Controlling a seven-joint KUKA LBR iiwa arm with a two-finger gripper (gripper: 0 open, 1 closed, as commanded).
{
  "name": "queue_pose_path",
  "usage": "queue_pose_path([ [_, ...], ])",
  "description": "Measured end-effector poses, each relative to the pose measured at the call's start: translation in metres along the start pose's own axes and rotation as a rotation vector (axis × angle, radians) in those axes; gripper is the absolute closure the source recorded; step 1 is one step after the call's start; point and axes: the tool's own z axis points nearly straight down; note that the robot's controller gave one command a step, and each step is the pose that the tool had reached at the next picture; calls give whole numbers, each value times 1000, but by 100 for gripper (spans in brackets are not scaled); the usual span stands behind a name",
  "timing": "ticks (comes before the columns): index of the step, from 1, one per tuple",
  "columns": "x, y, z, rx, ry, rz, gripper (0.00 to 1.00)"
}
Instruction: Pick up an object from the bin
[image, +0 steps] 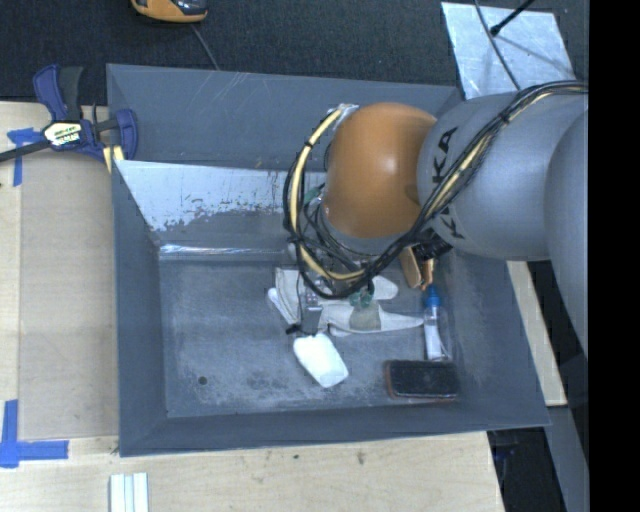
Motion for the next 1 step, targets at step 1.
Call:
queue_pose_path([
  [1,-2,0,-5,-1,-8,2,0],
])
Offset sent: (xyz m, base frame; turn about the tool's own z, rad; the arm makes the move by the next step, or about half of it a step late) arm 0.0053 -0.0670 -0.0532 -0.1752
